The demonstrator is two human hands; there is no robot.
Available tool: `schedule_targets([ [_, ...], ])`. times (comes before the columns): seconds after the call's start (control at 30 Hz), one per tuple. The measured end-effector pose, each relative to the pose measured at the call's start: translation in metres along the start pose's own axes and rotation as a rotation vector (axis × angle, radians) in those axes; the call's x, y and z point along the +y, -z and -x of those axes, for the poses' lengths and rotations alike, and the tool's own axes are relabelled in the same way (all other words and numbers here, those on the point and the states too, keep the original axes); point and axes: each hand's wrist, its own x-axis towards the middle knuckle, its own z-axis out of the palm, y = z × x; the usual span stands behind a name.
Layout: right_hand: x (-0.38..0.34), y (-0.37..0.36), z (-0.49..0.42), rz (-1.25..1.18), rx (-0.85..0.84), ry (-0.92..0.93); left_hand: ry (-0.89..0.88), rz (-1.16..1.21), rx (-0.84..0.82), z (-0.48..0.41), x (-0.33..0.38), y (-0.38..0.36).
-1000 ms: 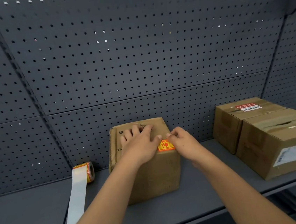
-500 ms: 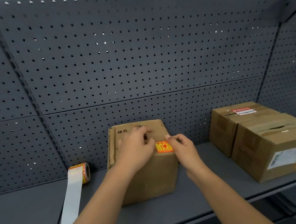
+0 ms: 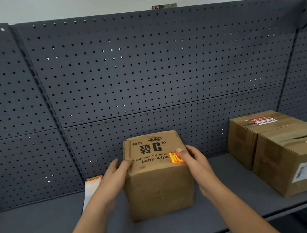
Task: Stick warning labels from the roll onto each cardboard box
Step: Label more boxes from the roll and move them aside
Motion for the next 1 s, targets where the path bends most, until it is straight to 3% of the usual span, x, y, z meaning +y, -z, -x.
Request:
schedule_targets([
  [0.17,0.004,-0.008,0.005,-0.092,0.003,-0.022,0.031,0.216,-0.116,0.0,-0.012,-0.017],
  [0.57,-0.004,-0.013,0.01,-0.086,0.055,-0.054,-0.014,0.279,-0.002,0.009,-0.006,-0.032],
  [0.83,-0.041,-0.004,0.015,0.139,0.042,0.129,0.055,0.267,-0.077,0.014,-0.011,-0.03],
  [1.0,-0.067,-0.009,0.016,0.416,0.057,0.246,0.093,0.331,-0.087,0.021,-0.015,-0.043],
])
